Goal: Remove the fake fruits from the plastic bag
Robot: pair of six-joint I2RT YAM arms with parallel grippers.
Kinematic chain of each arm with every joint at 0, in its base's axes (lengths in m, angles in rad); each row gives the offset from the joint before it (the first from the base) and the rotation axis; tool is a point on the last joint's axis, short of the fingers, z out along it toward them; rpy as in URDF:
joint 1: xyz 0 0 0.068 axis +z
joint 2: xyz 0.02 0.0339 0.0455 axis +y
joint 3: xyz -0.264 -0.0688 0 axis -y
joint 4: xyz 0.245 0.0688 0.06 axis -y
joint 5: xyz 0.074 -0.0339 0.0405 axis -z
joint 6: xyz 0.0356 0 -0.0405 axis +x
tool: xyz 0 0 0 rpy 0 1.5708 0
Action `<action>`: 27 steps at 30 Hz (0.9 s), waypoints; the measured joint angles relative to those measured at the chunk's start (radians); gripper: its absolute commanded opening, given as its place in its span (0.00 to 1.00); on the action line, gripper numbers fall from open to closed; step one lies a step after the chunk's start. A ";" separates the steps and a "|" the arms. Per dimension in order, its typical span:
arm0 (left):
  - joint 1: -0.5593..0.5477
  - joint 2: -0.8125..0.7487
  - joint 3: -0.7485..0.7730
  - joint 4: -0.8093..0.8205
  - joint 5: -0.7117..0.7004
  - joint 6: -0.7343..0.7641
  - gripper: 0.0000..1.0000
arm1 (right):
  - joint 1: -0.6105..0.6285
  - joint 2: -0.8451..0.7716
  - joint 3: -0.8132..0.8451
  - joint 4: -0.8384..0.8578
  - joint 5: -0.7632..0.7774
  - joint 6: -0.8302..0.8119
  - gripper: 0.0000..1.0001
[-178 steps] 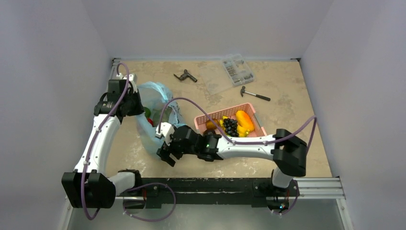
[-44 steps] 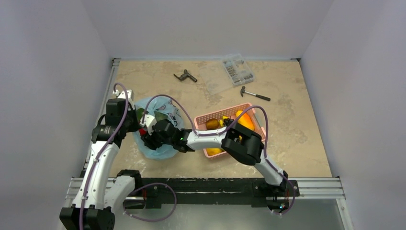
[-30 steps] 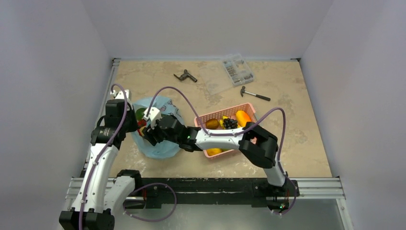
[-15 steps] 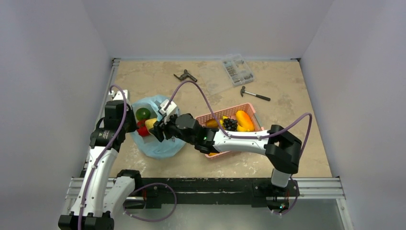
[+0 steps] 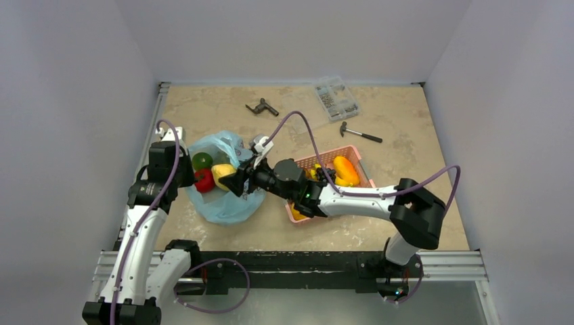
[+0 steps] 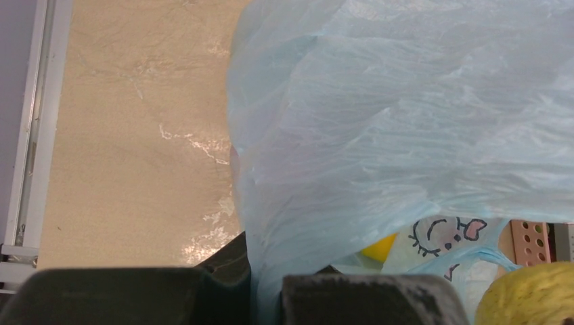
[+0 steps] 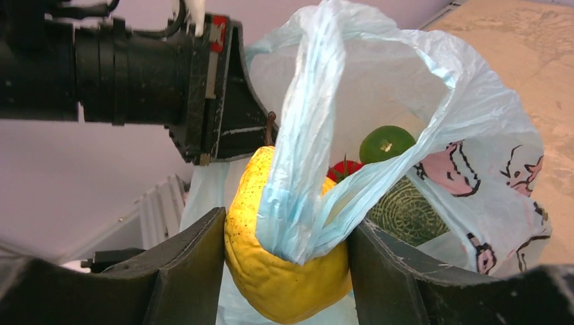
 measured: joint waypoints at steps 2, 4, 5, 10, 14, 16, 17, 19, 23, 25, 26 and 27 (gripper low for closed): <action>0.000 0.000 0.000 0.000 0.003 0.000 0.00 | -0.040 0.000 -0.003 0.025 -0.053 0.046 0.00; 0.000 0.000 0.000 0.000 0.007 0.000 0.00 | -0.076 -0.006 -0.008 0.041 -0.092 0.074 0.00; 0.000 0.000 0.000 0.000 0.009 0.000 0.00 | -0.088 -0.013 -0.015 0.040 -0.096 0.075 0.00; -0.001 0.000 0.000 0.000 0.026 0.000 0.00 | -0.116 -0.172 -0.093 -0.119 -0.019 0.005 0.00; -0.001 0.004 0.000 0.000 0.040 0.000 0.00 | -0.109 -0.378 -0.200 -0.272 0.137 -0.026 0.00; -0.002 0.006 0.000 0.000 0.045 0.000 0.00 | -0.111 -0.473 -0.270 -0.329 0.225 -0.016 0.00; -0.002 0.006 0.000 0.000 0.048 0.000 0.00 | -0.117 -0.516 -0.306 -0.358 0.270 -0.006 0.00; -0.002 0.006 0.000 0.000 0.051 0.000 0.00 | -0.147 -0.559 -0.347 -0.428 0.346 0.020 0.01; -0.002 0.009 0.000 0.000 0.051 0.000 0.00 | -0.225 -0.512 -0.347 -0.534 0.438 0.055 0.02; -0.002 0.011 0.000 0.000 0.051 0.000 0.00 | -0.243 -0.464 -0.332 -0.590 0.467 0.065 0.04; -0.002 0.012 0.000 0.000 0.051 0.000 0.00 | -0.246 -0.438 -0.323 -0.617 0.472 0.069 0.08; -0.002 0.012 0.000 0.000 0.051 0.000 0.00 | -0.245 -0.415 -0.315 -0.636 0.476 0.072 0.16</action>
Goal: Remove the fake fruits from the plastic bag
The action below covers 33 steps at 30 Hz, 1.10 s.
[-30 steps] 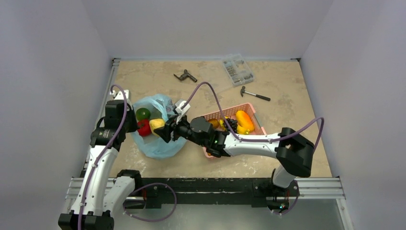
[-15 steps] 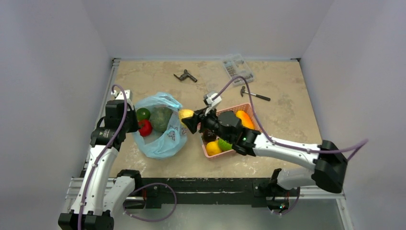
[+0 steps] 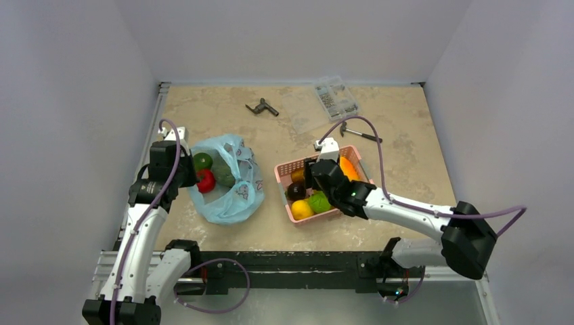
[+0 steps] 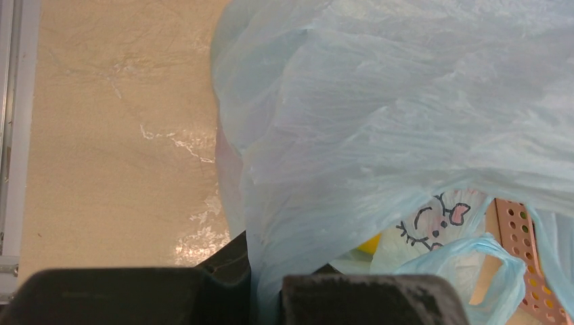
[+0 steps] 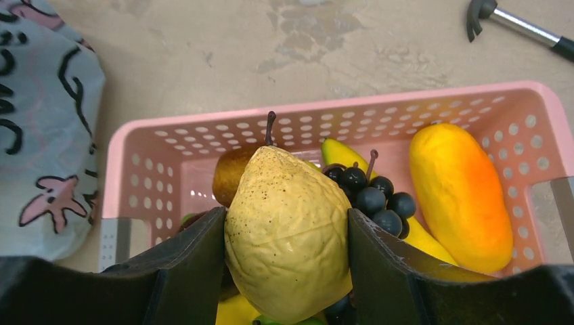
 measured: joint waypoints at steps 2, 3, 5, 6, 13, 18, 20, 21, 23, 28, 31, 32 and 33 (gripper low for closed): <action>0.000 0.000 0.000 0.000 0.000 0.000 0.00 | 0.000 0.037 0.012 -0.031 0.001 0.006 0.32; 0.000 0.000 0.000 0.000 0.000 0.000 0.00 | 0.001 0.050 0.016 -0.040 0.001 0.009 0.42; 0.000 0.000 0.000 0.000 0.000 0.000 0.00 | 0.001 0.066 0.023 -0.045 0.001 0.012 0.61; 0.000 0.000 0.000 0.000 0.000 0.000 0.00 | 0.001 0.070 0.027 -0.048 -0.001 0.012 0.69; 0.000 0.018 0.000 0.000 -0.001 -0.001 0.00 | 0.004 0.070 0.050 -0.093 -0.032 -0.006 0.90; -0.003 0.057 0.000 -0.005 -0.005 -0.001 0.00 | 0.094 0.067 0.114 -0.103 -0.026 -0.061 0.89; -0.004 0.061 0.000 -0.008 -0.005 -0.001 0.00 | 0.162 0.069 0.158 -0.075 -0.034 -0.094 0.88; -0.005 0.061 0.000 -0.008 -0.006 -0.001 0.00 | 0.197 0.075 0.180 -0.051 -0.046 -0.107 0.85; -0.008 0.061 0.000 -0.008 -0.012 -0.001 0.00 | 0.247 0.106 0.221 0.010 -0.094 -0.121 0.77; -0.019 0.111 0.003 -0.024 -0.044 -0.016 0.00 | 0.316 0.269 0.277 0.217 -0.339 -0.111 0.40; -0.019 0.145 0.003 -0.033 -0.061 -0.024 0.00 | 0.323 0.378 0.325 0.261 -0.447 -0.118 0.29; -0.020 0.148 0.003 -0.035 -0.068 -0.026 0.00 | 0.323 0.408 0.343 0.270 -0.470 -0.123 0.27; -0.020 0.147 0.003 -0.039 -0.077 -0.031 0.00 | 0.323 0.436 0.362 0.277 -0.489 -0.128 0.26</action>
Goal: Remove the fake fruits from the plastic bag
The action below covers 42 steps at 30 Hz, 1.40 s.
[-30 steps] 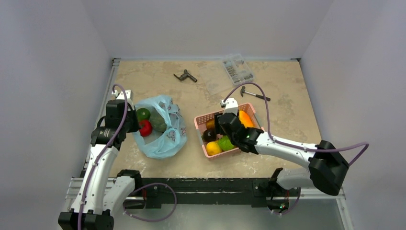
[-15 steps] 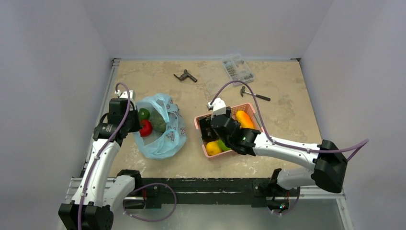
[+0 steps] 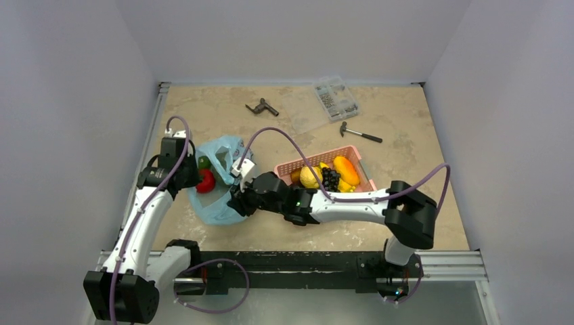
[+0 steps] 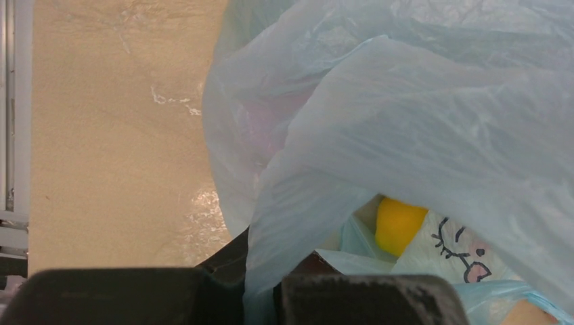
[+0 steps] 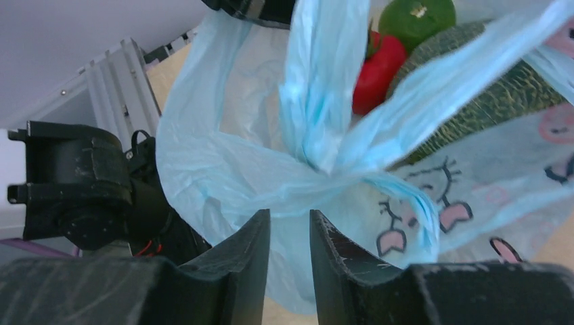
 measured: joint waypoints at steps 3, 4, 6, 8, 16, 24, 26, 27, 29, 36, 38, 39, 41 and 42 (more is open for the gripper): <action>-0.003 -0.001 0.000 -0.001 -0.029 -0.017 0.00 | 0.000 0.055 0.052 0.023 -0.031 -0.013 0.27; -0.003 -0.001 0.000 -0.002 -0.038 -0.021 0.00 | 0.000 0.069 0.069 0.037 -0.038 -0.020 0.26; -0.004 -0.001 0.000 -0.003 -0.053 -0.030 0.00 | 0.000 0.102 0.111 0.066 -0.054 -0.035 0.18; -0.004 -0.003 0.000 -0.004 -0.062 -0.035 0.00 | -0.002 0.145 0.167 0.084 -0.058 -0.049 0.15; -0.057 -0.043 0.000 -0.013 -0.129 -0.045 0.00 | -0.014 0.347 0.330 0.135 -0.044 -0.169 0.27; -0.082 -0.044 0.000 -0.027 -0.221 -0.081 0.00 | -0.070 0.462 0.321 0.277 -0.101 -0.402 0.79; -0.082 -0.044 0.000 -0.029 -0.233 -0.083 0.00 | -0.078 0.487 0.333 0.287 -0.121 -0.459 0.86; -0.082 -0.043 0.000 -0.029 -0.239 -0.086 0.00 | -0.081 0.500 0.344 0.290 -0.134 -0.492 0.89; -0.082 -0.039 0.000 -0.029 -0.245 -0.092 0.00 | -0.083 0.527 0.364 0.293 -0.154 -0.551 0.91; -0.056 0.003 0.000 -0.043 -0.240 -0.099 0.00 | -0.082 0.601 0.442 0.275 -0.183 -0.739 0.94; -0.037 0.012 0.000 -0.042 -0.224 -0.100 0.00 | -0.083 0.619 0.464 0.267 -0.180 -0.786 0.94; -0.027 0.016 0.000 -0.042 -0.215 -0.100 0.00 | -0.082 0.628 0.475 0.267 -0.176 -0.808 0.94; -0.007 0.027 0.000 -0.040 -0.205 -0.100 0.00 | -0.081 0.645 0.492 0.267 -0.163 -0.851 0.93; 0.001 0.033 0.000 -0.037 -0.200 -0.100 0.00 | -0.079 0.652 0.497 0.266 -0.151 -0.869 0.93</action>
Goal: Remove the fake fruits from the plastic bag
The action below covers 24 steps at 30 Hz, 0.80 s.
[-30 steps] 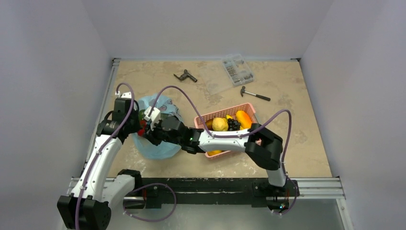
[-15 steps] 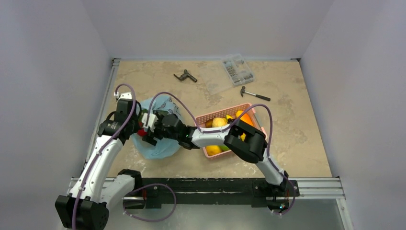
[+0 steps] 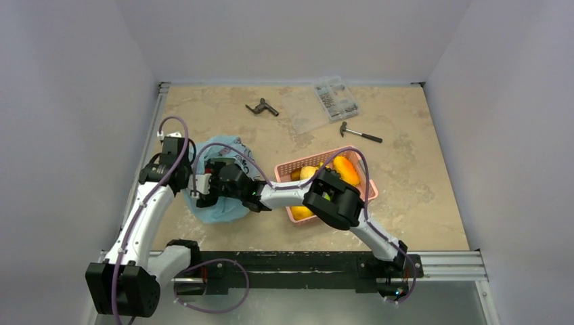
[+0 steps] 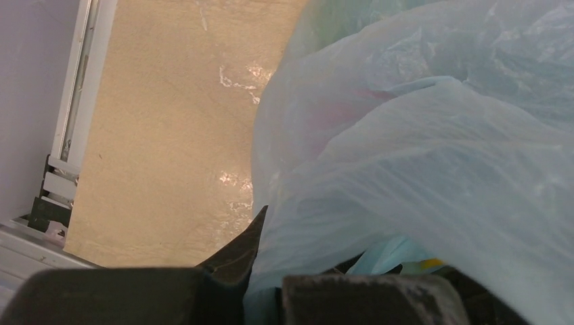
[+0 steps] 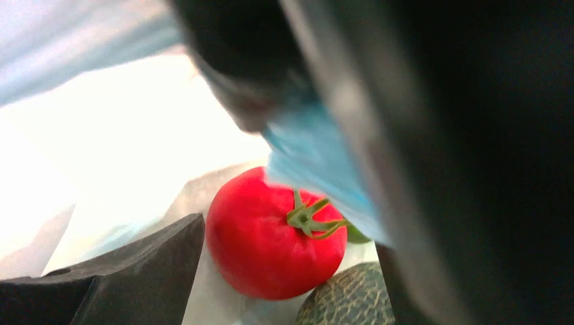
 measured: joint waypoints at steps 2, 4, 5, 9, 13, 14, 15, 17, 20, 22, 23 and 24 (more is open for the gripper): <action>0.016 0.013 0.000 0.006 0.007 0.001 0.00 | 0.010 0.023 0.032 -0.005 0.038 -0.040 0.91; 0.042 0.024 0.000 0.018 0.011 0.001 0.00 | 0.019 0.048 0.064 -0.012 0.074 -0.066 0.89; 0.053 0.028 0.000 0.023 0.018 0.000 0.00 | 0.025 0.063 0.084 -0.015 0.090 -0.080 0.88; 0.087 0.034 0.000 0.036 0.047 0.000 0.00 | 0.050 0.110 0.140 -0.023 0.143 -0.131 0.78; 0.119 0.034 0.000 0.059 0.034 0.010 0.00 | 0.063 0.170 0.226 -0.016 0.217 -0.154 0.54; 0.124 0.034 0.000 0.072 0.028 0.011 0.00 | 0.066 0.185 0.249 -0.018 0.239 -0.154 0.46; 0.128 0.032 0.000 0.081 0.021 0.014 0.00 | 0.068 0.198 0.264 -0.007 0.253 -0.155 0.37; 0.130 0.032 0.000 0.095 0.016 0.022 0.00 | 0.073 0.206 0.273 0.007 0.285 -0.150 0.19; 0.130 0.029 0.000 0.100 0.014 0.029 0.00 | 0.082 0.203 0.271 0.010 0.318 -0.134 0.01; 0.129 0.018 0.000 0.097 0.020 0.026 0.00 | 0.088 0.184 0.243 0.013 0.329 -0.118 0.00; 0.126 0.011 0.000 0.093 0.028 0.025 0.00 | 0.090 0.169 0.225 0.010 0.333 -0.112 0.00; 0.121 0.001 0.000 0.087 0.042 0.019 0.00 | 0.093 0.147 0.198 0.006 0.336 -0.103 0.00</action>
